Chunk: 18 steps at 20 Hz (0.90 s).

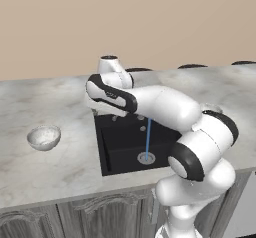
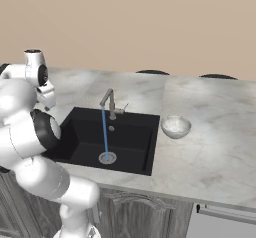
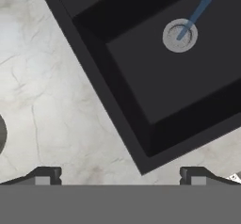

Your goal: Rinse each bowl for a few seconds and place them down in the sink or on the counter.

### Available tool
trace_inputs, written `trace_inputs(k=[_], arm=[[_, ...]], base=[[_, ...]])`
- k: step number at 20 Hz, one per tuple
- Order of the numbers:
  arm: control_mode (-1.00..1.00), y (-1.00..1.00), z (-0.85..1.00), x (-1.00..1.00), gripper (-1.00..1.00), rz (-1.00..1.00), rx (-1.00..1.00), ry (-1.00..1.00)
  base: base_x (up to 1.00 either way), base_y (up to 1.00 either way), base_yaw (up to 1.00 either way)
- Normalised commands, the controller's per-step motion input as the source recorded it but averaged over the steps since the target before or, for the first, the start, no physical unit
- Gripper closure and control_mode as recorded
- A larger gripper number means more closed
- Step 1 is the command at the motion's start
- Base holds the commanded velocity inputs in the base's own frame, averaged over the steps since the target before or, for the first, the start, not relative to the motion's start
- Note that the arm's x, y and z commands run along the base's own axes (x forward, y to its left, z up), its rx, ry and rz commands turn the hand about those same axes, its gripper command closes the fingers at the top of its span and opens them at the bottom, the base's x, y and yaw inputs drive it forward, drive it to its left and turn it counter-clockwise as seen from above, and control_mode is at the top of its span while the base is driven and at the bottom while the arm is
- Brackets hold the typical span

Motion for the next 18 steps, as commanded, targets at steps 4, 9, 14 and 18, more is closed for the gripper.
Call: trace_inputs(k=[4, 9, 14, 18], arm=[[-1.0, 0.47, -0.03, 0.06, -1.0, 0.01, 0.0, 0.03], [-1.0, 0.54, -0.05, 0.01, -1.0, 0.0, -0.07, 0.0], [-1.0, 0.56, -0.06, 0.03, -1.0, 0.0, -0.1, 0.01], [-1.0, 0.4, -0.14, 0.09, -1.0, 0.0, -0.01, 0.07]], base=[[0.0, 0.0, 0.0], [0.0, 0.0, 0.0], [0.0, 0.0, 0.0], [0.0, 0.0, 0.0]])
